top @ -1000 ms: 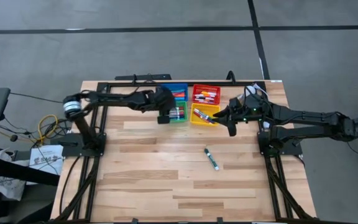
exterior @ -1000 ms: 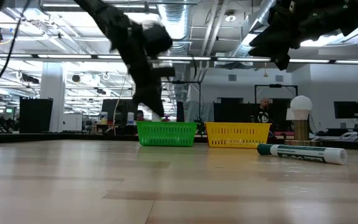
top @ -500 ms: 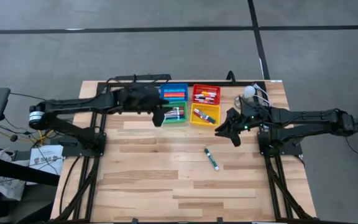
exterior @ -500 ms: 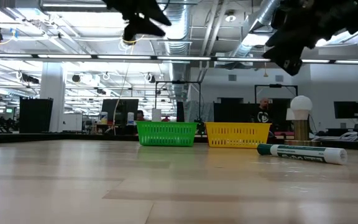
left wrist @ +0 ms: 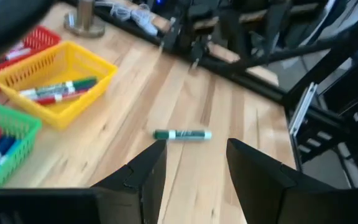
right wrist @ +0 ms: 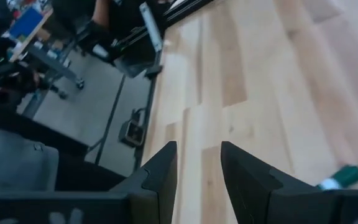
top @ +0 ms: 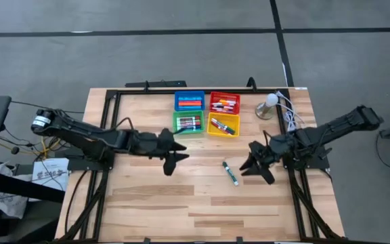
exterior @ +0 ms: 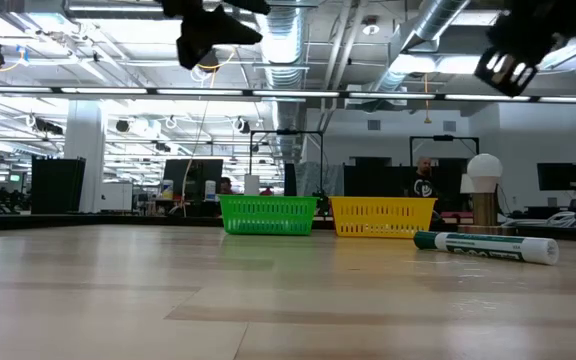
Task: Pick & Place Markers
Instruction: Put the white and green marker into the green bin
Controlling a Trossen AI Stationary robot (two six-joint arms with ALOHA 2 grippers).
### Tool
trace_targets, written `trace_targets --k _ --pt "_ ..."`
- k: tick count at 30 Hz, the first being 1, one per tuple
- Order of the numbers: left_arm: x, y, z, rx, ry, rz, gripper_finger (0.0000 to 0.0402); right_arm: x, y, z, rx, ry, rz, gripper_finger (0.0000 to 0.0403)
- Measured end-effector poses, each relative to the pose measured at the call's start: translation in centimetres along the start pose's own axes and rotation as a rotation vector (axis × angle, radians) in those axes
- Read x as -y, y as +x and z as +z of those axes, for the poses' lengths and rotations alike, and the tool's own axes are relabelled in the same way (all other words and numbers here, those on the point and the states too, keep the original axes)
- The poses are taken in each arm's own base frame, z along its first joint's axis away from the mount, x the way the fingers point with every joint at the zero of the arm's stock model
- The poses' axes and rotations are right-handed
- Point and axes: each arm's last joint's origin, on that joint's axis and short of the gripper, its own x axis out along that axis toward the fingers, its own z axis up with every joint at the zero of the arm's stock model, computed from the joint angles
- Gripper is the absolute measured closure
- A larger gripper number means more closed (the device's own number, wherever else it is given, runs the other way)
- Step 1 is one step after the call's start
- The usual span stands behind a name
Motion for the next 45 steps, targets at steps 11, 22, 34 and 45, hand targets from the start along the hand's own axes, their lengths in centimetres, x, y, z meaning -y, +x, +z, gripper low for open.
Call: trace_targets --k 11,22,34,45 --pt "0.0 0.0 -2.7 -0.039 -0.033 0.061 0.0234 -1.4 1.8 -1.9 -0.126 0.079 0.011 0.0289" --pt "-3.4 0.7 -3.8 -0.057 -0.048 0.197 0.0234 0.8 4.4 -1.9 -0.173 0.280 -0.083 0.0271" --pt "-5.7 1.0 -4.9 -0.088 -0.058 0.273 0.0234 2.3 7.5 0.1 -0.238 0.363 -0.093 0.0174" --pt "-5.7 1.0 -4.9 -0.103 0.050 0.266 0.0234 1.1 8.4 1.7 -0.200 0.403 -0.089 0.0186"
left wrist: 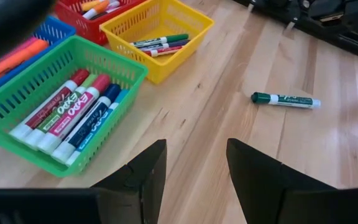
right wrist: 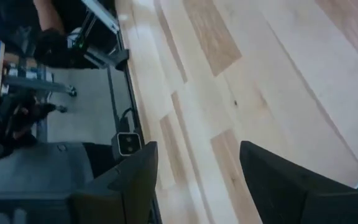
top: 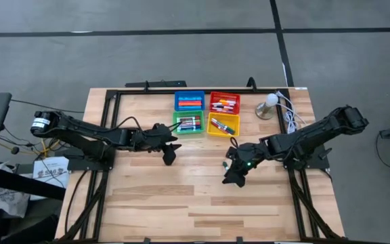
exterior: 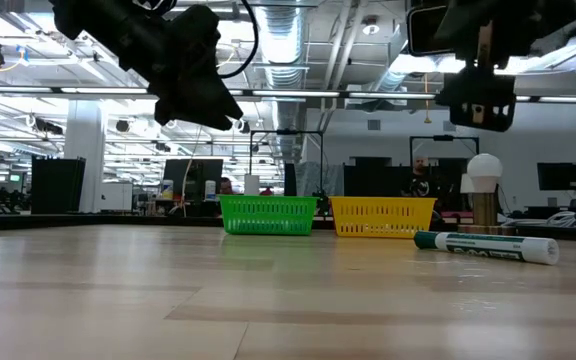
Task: Pick & Place Markers
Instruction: Put the white and green marker into the green bin
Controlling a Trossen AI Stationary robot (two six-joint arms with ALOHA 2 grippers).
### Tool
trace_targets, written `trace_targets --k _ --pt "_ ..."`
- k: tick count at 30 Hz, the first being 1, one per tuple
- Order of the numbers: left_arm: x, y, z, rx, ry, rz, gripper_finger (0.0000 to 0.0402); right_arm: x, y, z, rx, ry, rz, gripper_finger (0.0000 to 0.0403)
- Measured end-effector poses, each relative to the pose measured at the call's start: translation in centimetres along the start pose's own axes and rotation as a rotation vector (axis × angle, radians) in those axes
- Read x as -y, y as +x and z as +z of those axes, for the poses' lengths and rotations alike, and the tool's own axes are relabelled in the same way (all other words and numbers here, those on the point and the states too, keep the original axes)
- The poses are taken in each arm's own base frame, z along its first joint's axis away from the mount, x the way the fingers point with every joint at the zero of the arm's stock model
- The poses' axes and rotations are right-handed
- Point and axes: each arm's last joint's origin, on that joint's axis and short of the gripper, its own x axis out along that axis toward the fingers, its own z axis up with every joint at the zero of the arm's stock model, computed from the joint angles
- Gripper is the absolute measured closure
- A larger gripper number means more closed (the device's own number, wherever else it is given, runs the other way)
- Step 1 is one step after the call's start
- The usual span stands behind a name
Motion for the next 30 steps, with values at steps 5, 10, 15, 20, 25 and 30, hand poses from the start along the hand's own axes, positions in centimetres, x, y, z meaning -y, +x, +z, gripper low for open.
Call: trace_targets --k 5,10,15,20,25,30 --pt "0.0 0.0 0.0 0.001 0.000 -0.001 0.0234 0.7 -0.1 -0.2 0.039 0.069 -0.112 0.0184" --pt "0.0 0.0 0.0 0.002 0.000 -0.001 0.0234 0.8 -0.4 -1.3 0.009 0.113 -0.397 0.0184" --pt "0.0 0.0 0.0 0.002 0.000 -0.001 0.0234 0.0 0.1 -1.3 -0.041 0.127 -0.571 0.0183" --pt "0.0 0.0 0.0 0.004 -0.001 -0.002 0.0234 -0.2 2.7 -0.8 -0.116 0.133 -0.621 0.0184" --pt "0.0 0.0 0.1 0.008 -0.003 -0.004 0.0234 0.9 4.8 -1.0 -0.214 0.148 -0.772 0.0184" --pt "0.1 0.0 0.1 0.012 -0.004 -0.006 0.0234 0.7 5.3 -0.7 -0.194 0.140 -0.783 0.0183"
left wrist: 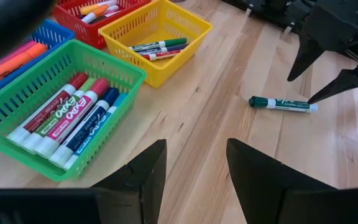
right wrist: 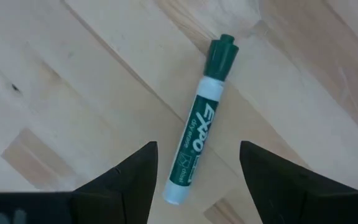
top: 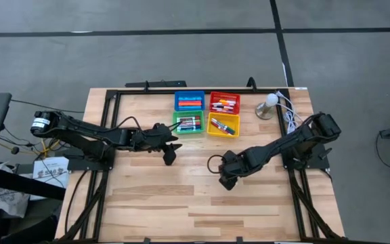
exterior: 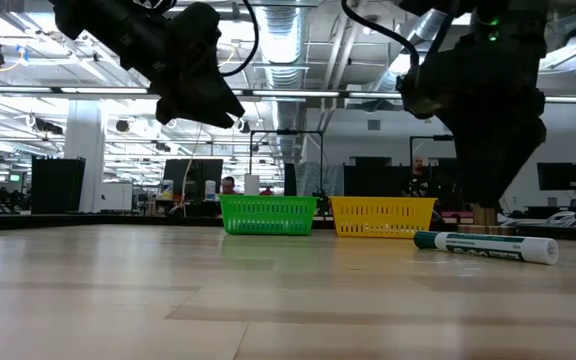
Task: Pick & Place Markers
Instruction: Put the white and green marker into the green bin
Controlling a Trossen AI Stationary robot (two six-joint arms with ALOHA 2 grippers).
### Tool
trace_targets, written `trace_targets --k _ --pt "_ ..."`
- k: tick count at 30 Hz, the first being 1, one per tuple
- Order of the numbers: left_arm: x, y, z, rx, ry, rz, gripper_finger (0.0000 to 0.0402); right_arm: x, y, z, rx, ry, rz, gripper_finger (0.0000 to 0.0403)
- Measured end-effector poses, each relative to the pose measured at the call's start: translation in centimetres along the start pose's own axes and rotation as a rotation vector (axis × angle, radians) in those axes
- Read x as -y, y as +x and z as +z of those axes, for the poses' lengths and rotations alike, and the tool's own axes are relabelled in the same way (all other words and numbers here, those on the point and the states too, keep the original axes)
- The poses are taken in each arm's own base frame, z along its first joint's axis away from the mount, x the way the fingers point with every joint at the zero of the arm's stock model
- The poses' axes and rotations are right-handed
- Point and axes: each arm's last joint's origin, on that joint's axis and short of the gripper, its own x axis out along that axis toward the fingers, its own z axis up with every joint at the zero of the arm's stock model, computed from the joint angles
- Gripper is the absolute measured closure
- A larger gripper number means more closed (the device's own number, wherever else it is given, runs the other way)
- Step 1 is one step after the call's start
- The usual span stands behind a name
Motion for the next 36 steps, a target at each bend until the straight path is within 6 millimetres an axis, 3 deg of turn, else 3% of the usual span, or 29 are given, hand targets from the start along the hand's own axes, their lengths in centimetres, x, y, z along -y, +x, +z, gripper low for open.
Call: trace_targets --k 7,19,36 --pt "0.0 0.0 0.0 0.003 -0.001 -0.001 0.0234 0.1 0.6 0.0 -0.008 0.016 -0.033 0.0183" --pt "0.1 -0.3 0.5 0.040 -0.015 -0.018 0.0234 -0.8 5.2 0.0 -0.077 0.034 -0.101 0.0184" --pt "0.1 -0.6 0.7 0.048 -0.018 -0.021 0.0234 -0.7 5.4 -0.1 -0.049 0.040 -0.132 0.0186"
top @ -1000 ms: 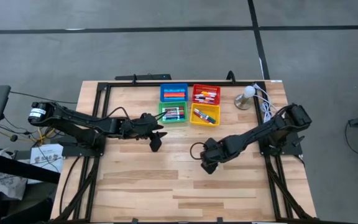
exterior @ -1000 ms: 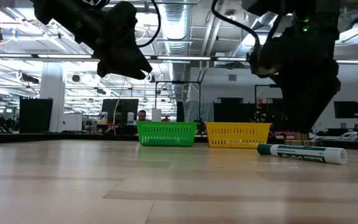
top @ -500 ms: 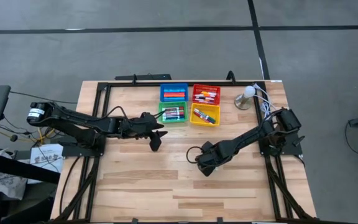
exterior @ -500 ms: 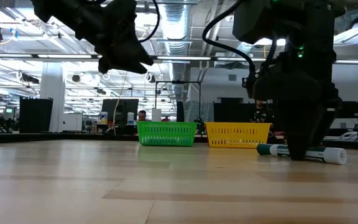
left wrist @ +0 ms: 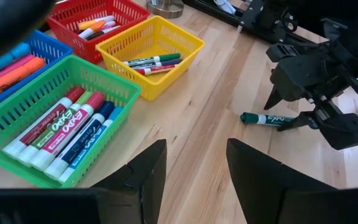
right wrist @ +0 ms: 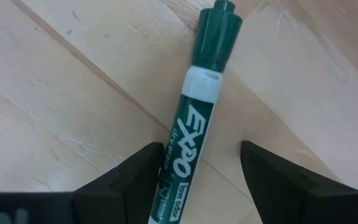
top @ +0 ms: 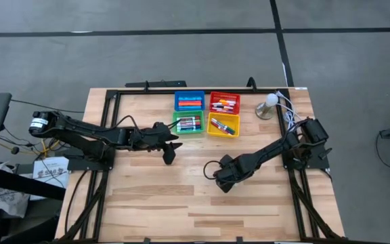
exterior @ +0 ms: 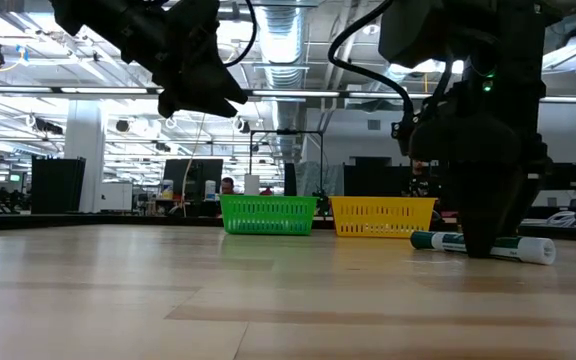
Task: Pick & Place Markers
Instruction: Put the white and green marker into the green bin
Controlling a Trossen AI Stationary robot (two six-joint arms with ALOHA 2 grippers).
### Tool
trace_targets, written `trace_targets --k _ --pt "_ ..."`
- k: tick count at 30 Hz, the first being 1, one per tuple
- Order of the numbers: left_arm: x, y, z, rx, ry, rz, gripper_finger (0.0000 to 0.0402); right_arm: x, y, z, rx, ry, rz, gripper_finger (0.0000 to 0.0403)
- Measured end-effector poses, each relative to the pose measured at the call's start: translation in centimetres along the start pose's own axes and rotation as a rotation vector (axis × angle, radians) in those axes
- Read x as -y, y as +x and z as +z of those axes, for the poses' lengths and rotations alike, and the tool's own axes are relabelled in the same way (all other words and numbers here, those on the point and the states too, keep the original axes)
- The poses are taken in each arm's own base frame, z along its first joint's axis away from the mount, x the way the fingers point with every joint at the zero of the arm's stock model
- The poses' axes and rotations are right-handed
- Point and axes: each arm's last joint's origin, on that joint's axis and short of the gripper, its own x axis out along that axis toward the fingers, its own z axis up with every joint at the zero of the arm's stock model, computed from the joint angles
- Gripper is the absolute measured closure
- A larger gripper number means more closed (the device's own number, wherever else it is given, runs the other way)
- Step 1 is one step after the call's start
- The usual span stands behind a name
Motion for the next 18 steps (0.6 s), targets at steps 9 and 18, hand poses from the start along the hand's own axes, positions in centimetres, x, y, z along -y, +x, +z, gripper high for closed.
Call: trace_targets --k 9,18 --pt "0.0 0.0 0.0 0.000 0.000 0.000 0.0234 -0.3 0.0 -0.7 -0.003 -0.001 0.003 0.0189" --pt "0.0 0.0 0.0 0.001 0.000 0.000 0.0234 -0.8 -0.1 -1.3 -0.013 0.000 0.027 0.0284"
